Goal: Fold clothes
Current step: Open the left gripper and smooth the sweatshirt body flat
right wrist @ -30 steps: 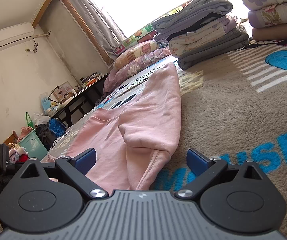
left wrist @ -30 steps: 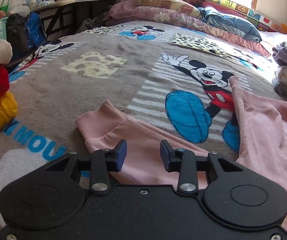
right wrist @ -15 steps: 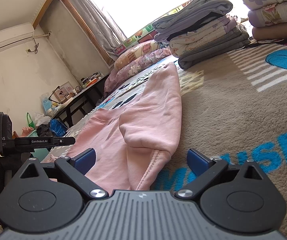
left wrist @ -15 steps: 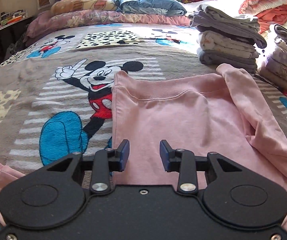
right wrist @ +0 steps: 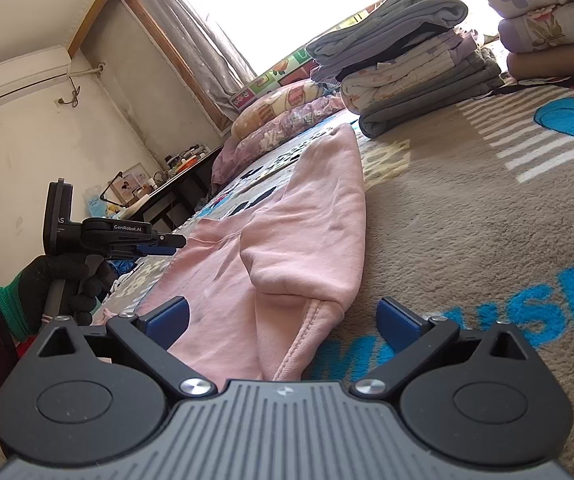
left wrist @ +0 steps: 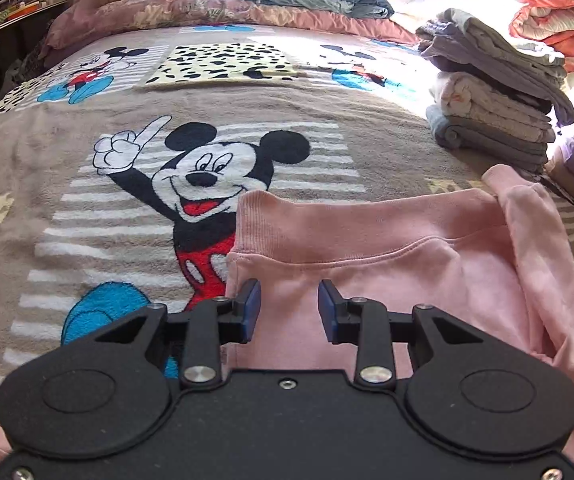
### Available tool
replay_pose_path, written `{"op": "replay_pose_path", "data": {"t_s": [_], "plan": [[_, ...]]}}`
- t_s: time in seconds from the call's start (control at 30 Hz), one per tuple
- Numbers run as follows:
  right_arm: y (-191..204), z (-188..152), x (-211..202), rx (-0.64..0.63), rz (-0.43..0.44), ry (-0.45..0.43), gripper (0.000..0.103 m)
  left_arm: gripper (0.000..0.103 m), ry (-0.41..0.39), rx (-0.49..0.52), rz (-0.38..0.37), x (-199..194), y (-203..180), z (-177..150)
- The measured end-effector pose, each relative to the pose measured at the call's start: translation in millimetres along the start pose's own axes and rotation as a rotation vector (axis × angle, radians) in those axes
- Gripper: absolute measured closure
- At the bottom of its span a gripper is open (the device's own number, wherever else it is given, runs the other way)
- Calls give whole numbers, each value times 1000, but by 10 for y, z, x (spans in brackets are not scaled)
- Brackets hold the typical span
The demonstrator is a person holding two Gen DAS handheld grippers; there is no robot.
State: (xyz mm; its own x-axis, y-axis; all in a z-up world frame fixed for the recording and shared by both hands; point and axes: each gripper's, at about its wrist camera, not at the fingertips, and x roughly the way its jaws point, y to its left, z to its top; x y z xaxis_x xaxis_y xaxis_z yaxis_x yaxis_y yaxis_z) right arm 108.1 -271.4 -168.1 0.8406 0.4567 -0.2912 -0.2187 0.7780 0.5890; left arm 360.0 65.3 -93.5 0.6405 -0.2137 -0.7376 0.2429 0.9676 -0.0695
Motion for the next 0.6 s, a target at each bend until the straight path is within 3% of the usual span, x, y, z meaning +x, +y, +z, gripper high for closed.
{"op": "replay_pose_path", "data": {"t_s": [0.07, 0.33, 0.5, 0.6], "plan": [[-6, 4, -1, 0, 1, 0, 4, 79, 41, -57, 13, 169, 147, 23], [-11, -9, 0, -1, 6, -4, 3, 79, -13, -113, -70, 218, 222, 196], [-10, -16, -2, 1, 11, -6, 3, 84, 42, -192, -55, 378, 350, 275], [-20, -16, -12, 2, 15, -8, 2, 84, -18, -238, -82, 174, 376, 258]]}}
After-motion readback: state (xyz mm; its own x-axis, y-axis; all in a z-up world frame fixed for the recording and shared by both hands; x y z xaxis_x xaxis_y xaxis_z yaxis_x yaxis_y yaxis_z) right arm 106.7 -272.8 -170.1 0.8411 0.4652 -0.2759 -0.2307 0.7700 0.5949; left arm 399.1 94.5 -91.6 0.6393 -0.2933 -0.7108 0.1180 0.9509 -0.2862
